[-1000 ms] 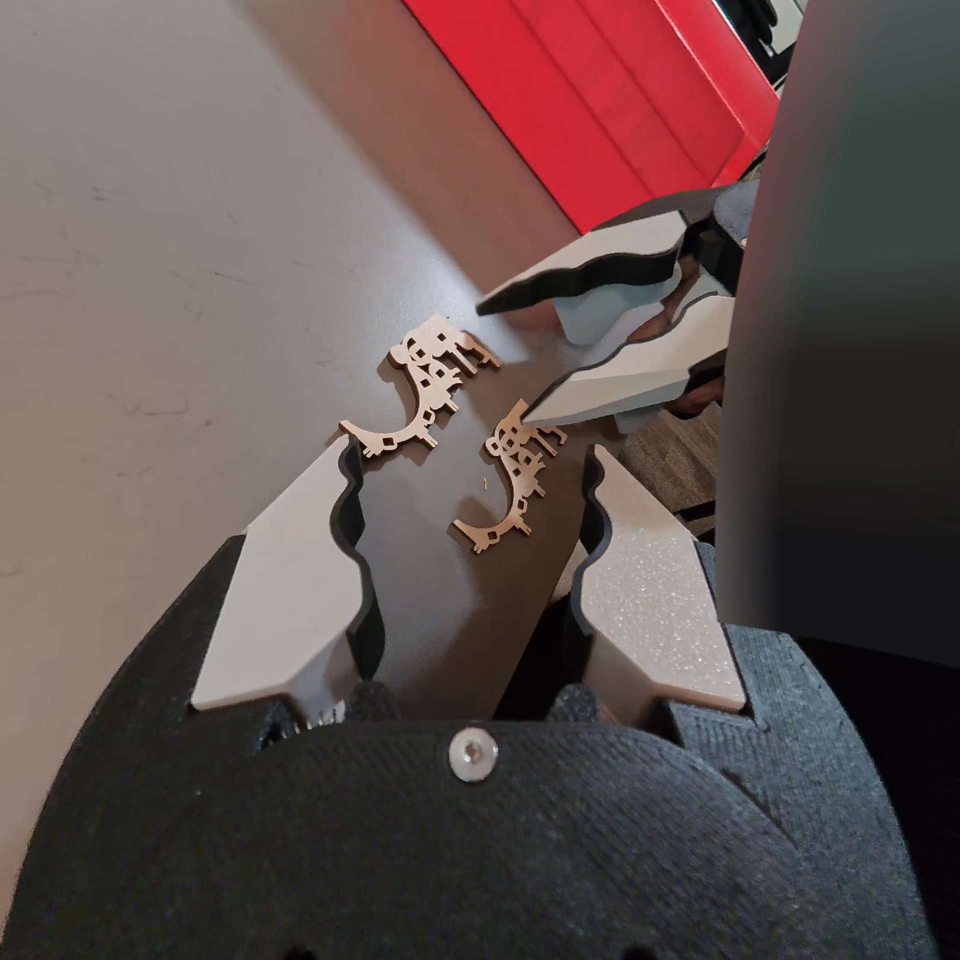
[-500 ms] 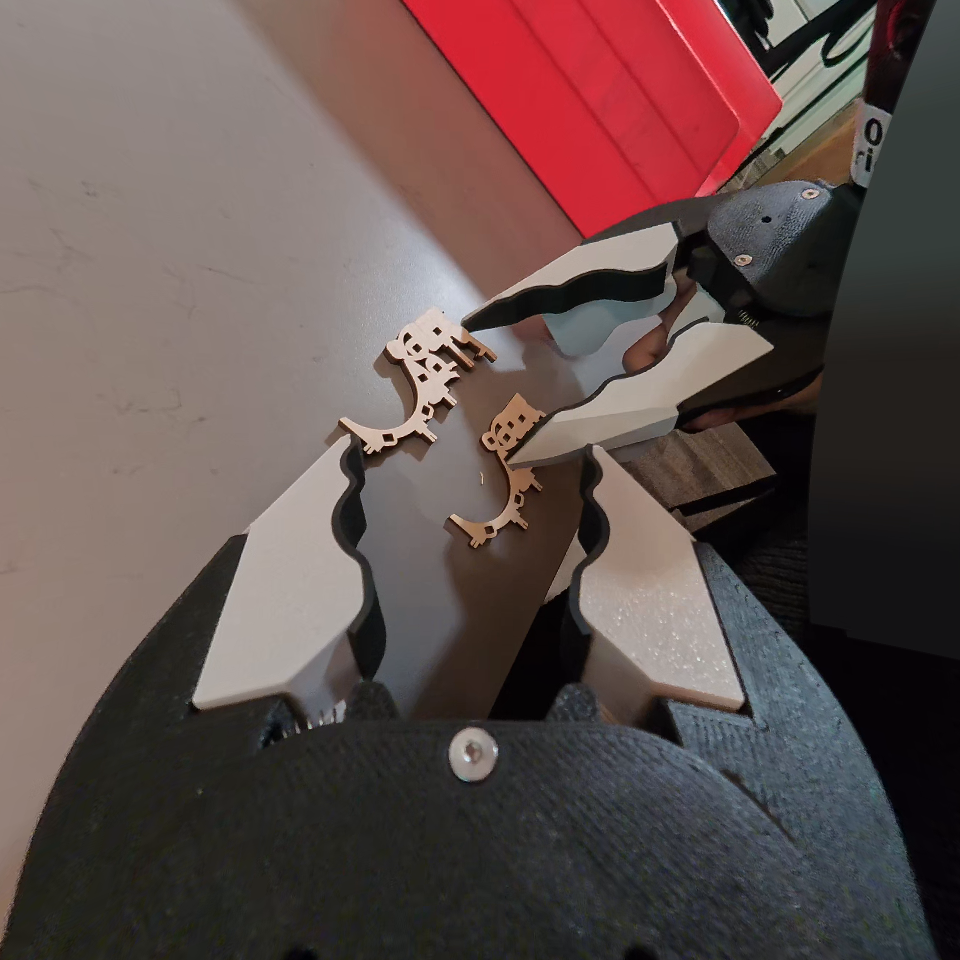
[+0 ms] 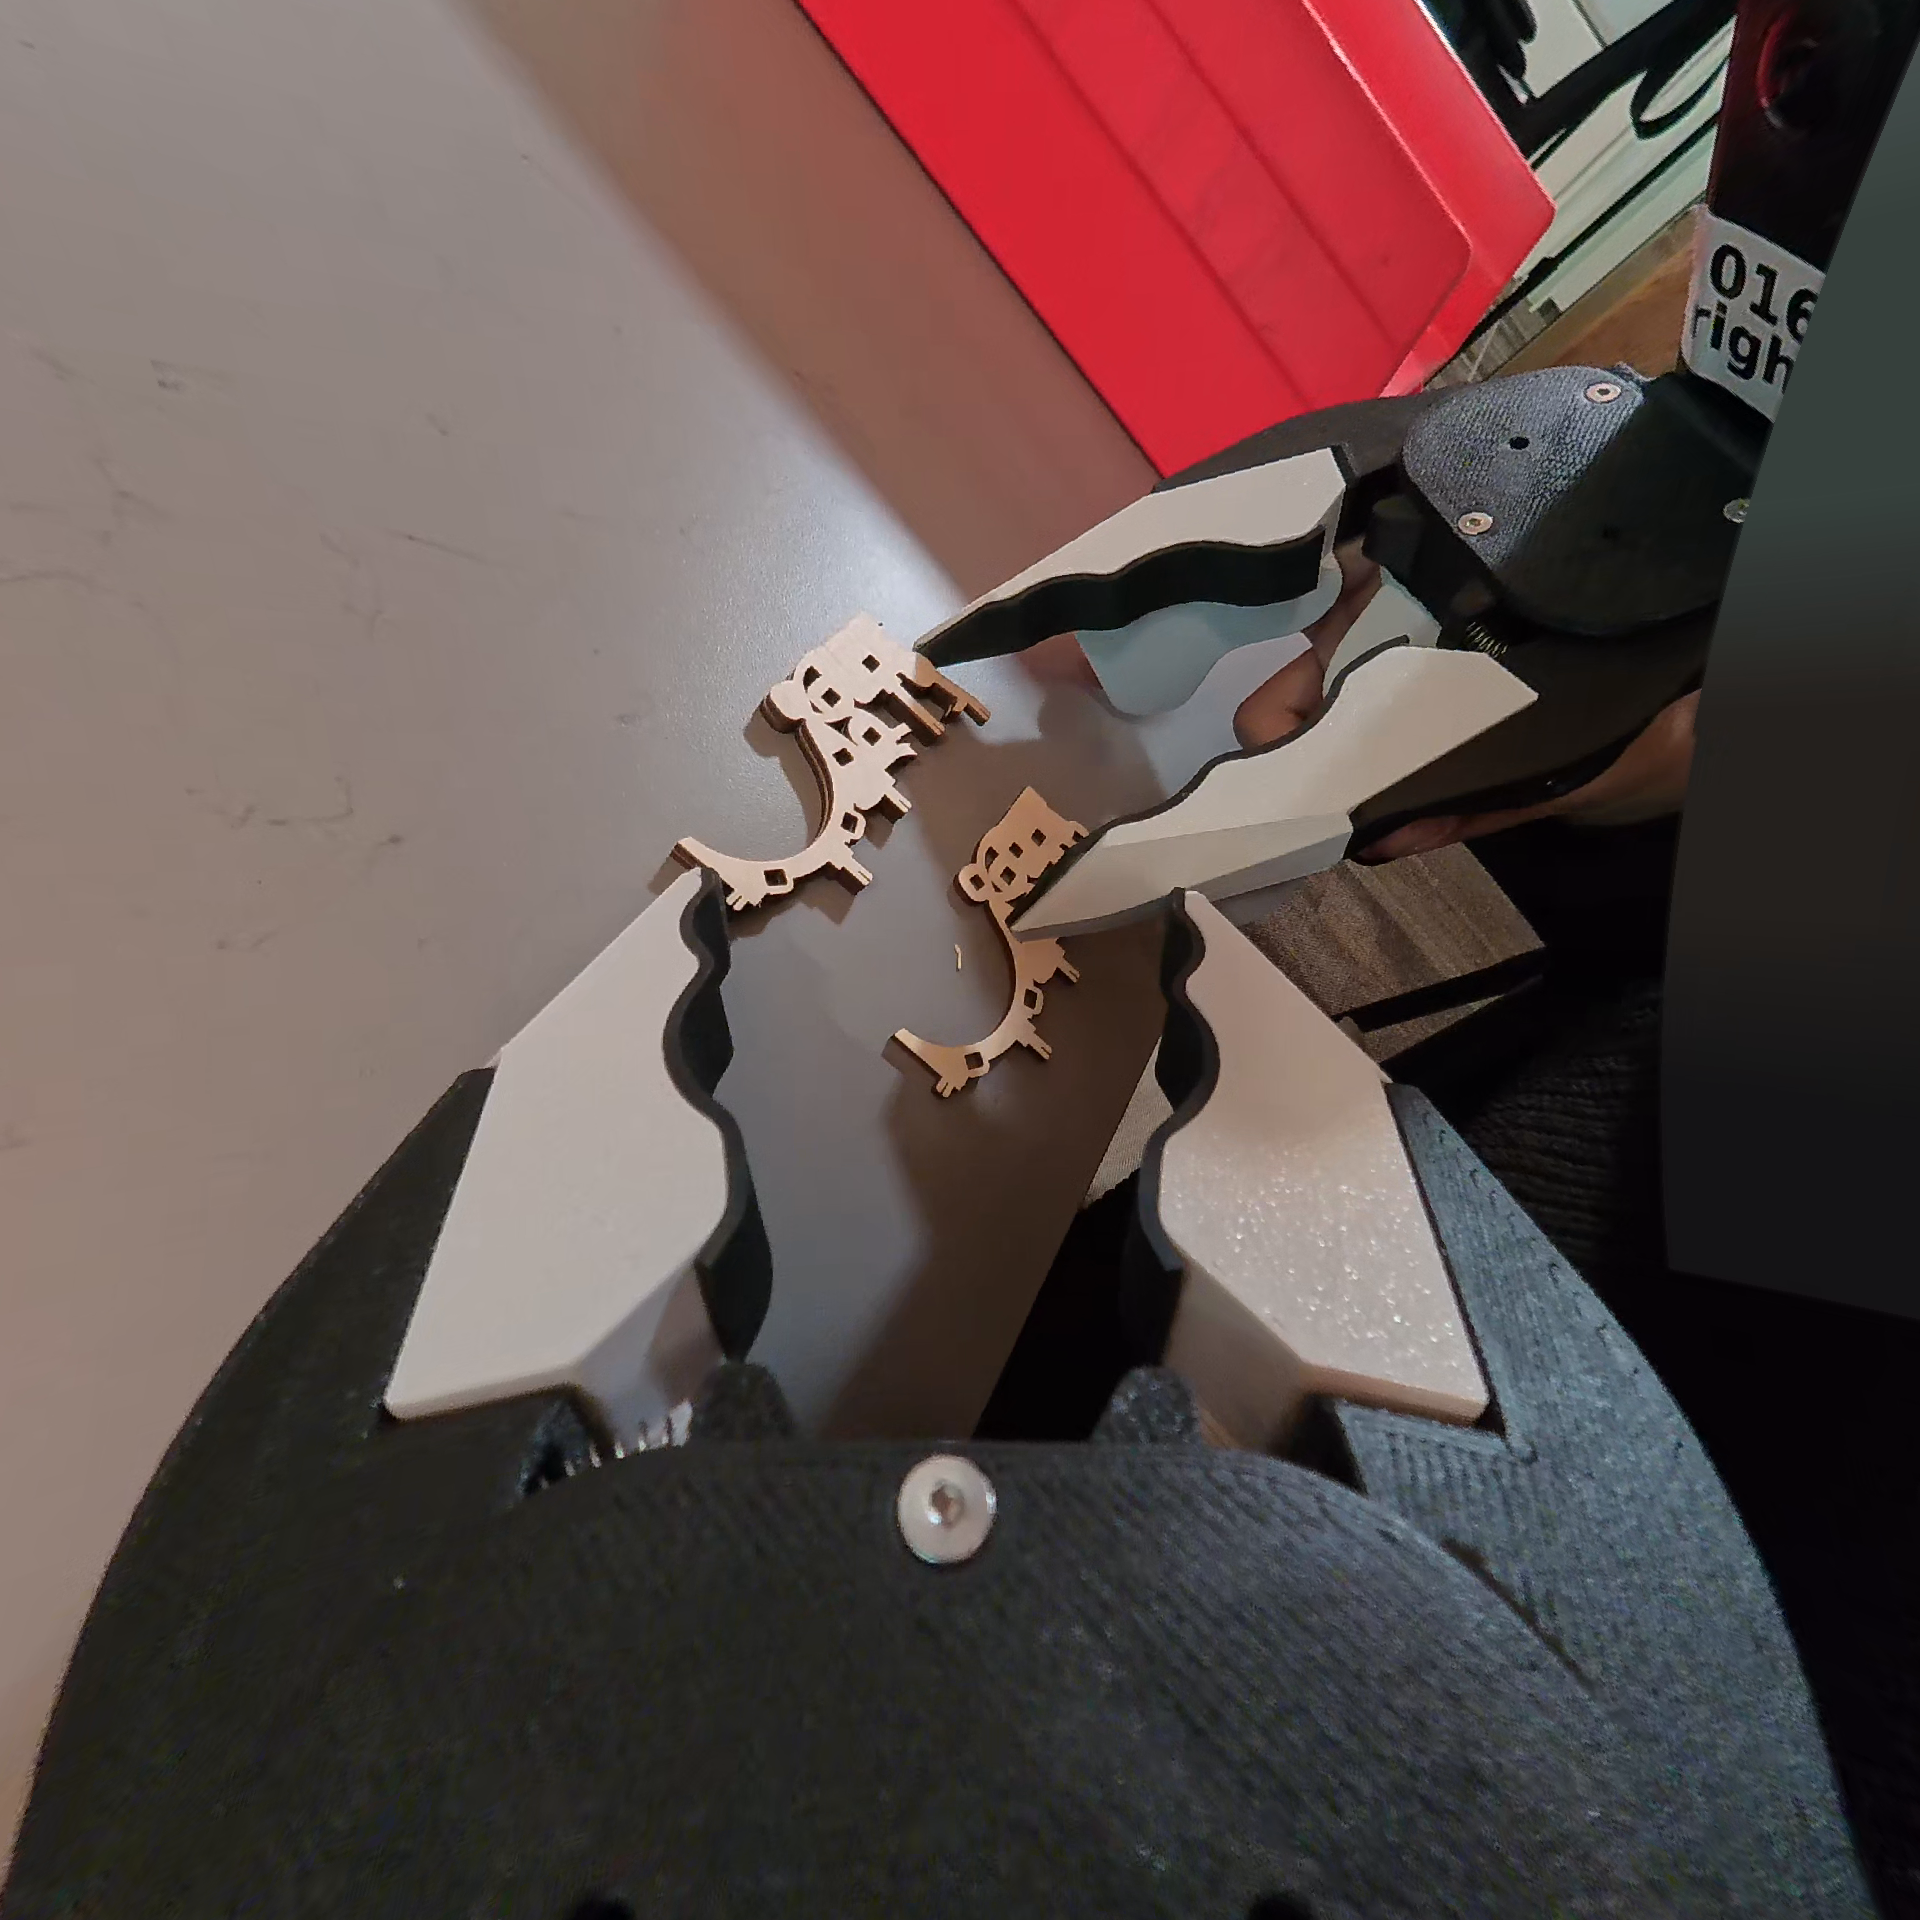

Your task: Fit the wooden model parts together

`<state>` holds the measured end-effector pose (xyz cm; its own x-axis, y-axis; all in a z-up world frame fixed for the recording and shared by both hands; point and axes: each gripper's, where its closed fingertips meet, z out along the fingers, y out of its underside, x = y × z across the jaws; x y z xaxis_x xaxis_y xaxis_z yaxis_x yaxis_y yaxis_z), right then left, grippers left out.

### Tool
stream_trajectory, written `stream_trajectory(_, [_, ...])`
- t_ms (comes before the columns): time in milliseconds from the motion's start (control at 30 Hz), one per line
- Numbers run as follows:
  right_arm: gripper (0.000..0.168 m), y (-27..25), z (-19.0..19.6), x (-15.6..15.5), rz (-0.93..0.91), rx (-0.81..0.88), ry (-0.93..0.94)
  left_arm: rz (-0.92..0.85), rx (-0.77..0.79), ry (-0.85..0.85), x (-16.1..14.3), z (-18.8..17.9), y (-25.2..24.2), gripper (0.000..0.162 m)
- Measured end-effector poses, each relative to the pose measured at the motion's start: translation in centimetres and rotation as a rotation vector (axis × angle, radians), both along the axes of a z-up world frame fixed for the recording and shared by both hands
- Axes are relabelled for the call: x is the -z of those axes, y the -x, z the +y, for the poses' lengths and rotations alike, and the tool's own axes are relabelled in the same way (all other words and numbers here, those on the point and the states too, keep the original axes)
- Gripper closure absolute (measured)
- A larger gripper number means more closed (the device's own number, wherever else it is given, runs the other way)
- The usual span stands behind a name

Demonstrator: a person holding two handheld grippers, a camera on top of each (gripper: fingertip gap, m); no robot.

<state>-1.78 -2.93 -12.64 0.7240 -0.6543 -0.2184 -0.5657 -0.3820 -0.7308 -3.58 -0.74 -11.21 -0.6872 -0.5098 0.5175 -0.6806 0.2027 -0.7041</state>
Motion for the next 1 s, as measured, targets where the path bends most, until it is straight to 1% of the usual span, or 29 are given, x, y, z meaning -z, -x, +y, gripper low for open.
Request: stream_trajectory(1000, [0.092,0.07,0.02,0.01,-0.002,-0.007,-0.002,0.011,-0.004,0.015,-0.13,-0.04,-0.04,0.079])
